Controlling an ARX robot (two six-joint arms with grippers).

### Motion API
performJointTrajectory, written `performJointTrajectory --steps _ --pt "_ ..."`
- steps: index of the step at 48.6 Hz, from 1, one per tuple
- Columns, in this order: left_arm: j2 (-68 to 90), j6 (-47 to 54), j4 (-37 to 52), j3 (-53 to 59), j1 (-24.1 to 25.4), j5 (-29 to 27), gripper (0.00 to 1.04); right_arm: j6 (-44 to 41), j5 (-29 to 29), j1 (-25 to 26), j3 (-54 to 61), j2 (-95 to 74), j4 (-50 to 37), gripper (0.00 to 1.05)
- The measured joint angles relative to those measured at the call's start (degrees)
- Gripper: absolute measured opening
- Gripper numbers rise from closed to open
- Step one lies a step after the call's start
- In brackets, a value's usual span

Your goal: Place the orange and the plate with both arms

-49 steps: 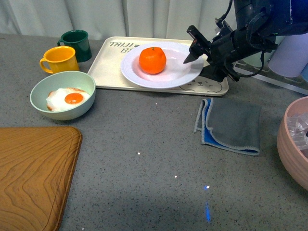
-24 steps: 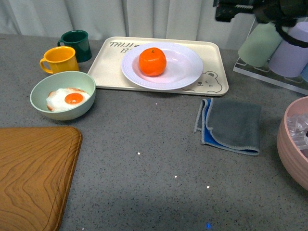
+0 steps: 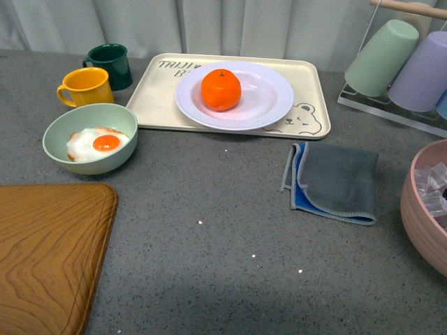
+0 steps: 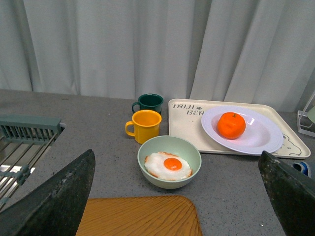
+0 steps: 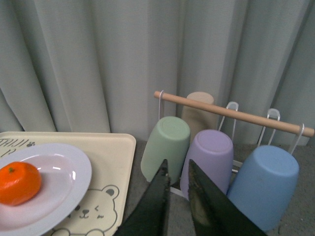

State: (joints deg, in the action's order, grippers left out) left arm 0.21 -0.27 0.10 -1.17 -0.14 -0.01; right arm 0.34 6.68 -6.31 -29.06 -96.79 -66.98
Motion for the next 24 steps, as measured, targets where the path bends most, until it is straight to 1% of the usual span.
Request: performJointTrajectory --steps 2,3,13,18,21,24 --pt "0.0 0.0 0.0 0.0 0.0 0.0 0.98 -0.1 -0.7 0.4 3.3 2.8 -0.3 0.02" --pt "0.0 0.0 0.0 0.0 0.0 0.0 0.98 -0.3 -0.8 0.5 3.8 3.3 -0.3 0.00" --pt "0.0 0.0 0.0 0.0 0.0 0.0 0.98 -0.3 -2.3 1.8 11.7 11.7 -0.2 0.01" --pt "0.0 0.0 0.0 0.0 0.0 0.0 0.98 -0.3 -2.8 2.7 16.0 17.3 1.4 0.01" --pt "0.0 0.0 0.0 0.0 0.0 0.0 0.98 -0.3 -6.2 4.9 18.3 20.9 2.8 0.01" --pt "0.0 0.0 0.0 0.0 0.0 0.0 0.98 -0.3 -6.3 5.9 20.3 24.6 4.5 0.01"
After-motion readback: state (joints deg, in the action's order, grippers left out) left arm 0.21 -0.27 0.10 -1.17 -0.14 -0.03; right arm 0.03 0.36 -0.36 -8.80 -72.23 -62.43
